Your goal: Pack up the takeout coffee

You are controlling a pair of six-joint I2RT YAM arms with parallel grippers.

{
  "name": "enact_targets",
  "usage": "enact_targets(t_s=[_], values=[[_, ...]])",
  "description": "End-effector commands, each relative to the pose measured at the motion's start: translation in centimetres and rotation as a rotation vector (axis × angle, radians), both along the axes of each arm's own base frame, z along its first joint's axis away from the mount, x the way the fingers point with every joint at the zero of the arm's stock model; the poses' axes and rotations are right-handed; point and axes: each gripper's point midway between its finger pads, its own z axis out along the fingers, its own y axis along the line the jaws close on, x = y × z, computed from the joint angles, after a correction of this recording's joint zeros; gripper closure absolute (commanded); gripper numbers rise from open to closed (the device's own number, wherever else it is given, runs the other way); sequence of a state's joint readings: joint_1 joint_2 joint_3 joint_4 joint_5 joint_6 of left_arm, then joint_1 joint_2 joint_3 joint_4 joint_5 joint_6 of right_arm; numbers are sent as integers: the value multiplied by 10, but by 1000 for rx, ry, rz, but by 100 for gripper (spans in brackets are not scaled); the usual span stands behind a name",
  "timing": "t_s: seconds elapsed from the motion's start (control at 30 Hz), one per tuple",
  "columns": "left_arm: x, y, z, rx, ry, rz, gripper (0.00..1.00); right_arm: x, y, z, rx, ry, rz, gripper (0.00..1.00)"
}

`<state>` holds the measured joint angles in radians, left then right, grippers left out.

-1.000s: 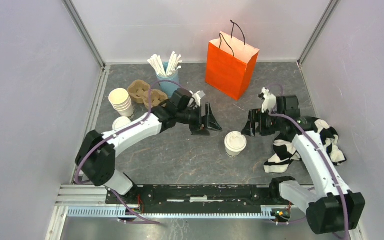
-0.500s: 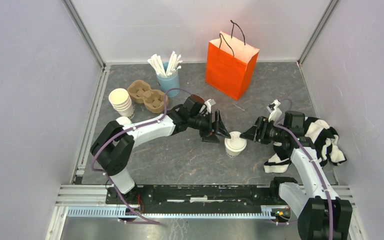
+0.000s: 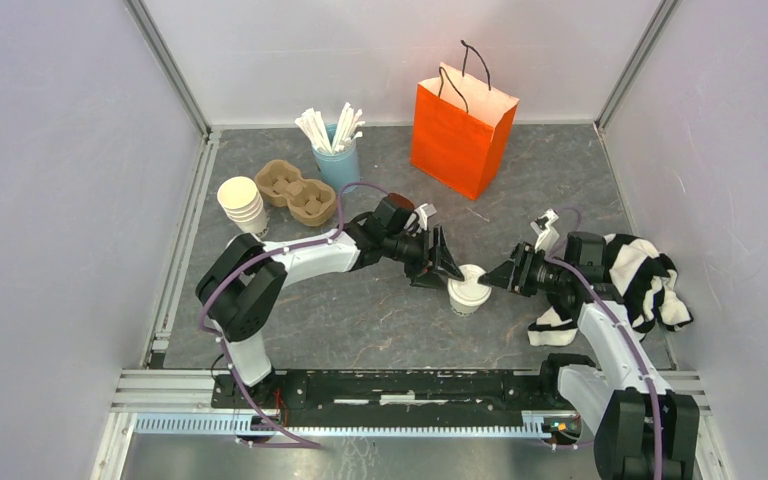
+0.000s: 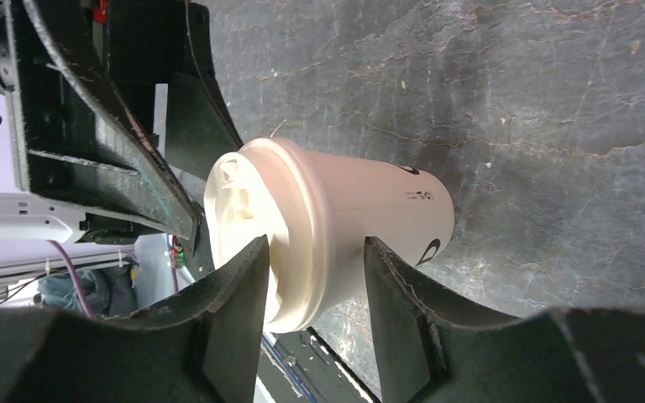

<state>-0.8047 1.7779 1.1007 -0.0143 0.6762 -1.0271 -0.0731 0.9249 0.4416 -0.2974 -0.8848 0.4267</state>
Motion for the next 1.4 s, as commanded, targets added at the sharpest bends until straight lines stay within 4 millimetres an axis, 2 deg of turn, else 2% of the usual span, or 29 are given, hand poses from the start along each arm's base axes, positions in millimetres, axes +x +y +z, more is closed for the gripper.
enact_targets(t_s=[0.0,0.27,0.37,0.47,0.6,0.67,0.8,1.0,1.1,1.27,1.37], values=[[-5,0,-1,2,7,-23,36,1,5,2,49,-41,21,53],[-9,25,-22,83,1,10,49,-6,19,-2,131,-30,36,60],[-12,38,-31,113,1,36,52,-4,23,3,106,-66,64,58],[-16,44,-33,112,-12,40,55,-3,22,3,83,-61,72,50],[-17,41,-15,45,-52,28,46,-5,21,4,59,-62,87,41],[-17,40,-4,21,-71,24,40,-9,27,5,56,-65,120,39],[-18,39,-4,19,-69,17,35,-10,29,3,52,-59,135,38],[-19,41,-25,68,-50,21,45,-4,27,-3,34,-54,113,41],[-22,54,-48,151,-49,32,51,-6,24,-17,13,-32,109,43],[-39,82,-92,258,-46,10,58,-14,19,-47,-45,23,124,43],[-42,81,-85,239,-56,5,60,-12,16,-42,-75,17,143,44]])
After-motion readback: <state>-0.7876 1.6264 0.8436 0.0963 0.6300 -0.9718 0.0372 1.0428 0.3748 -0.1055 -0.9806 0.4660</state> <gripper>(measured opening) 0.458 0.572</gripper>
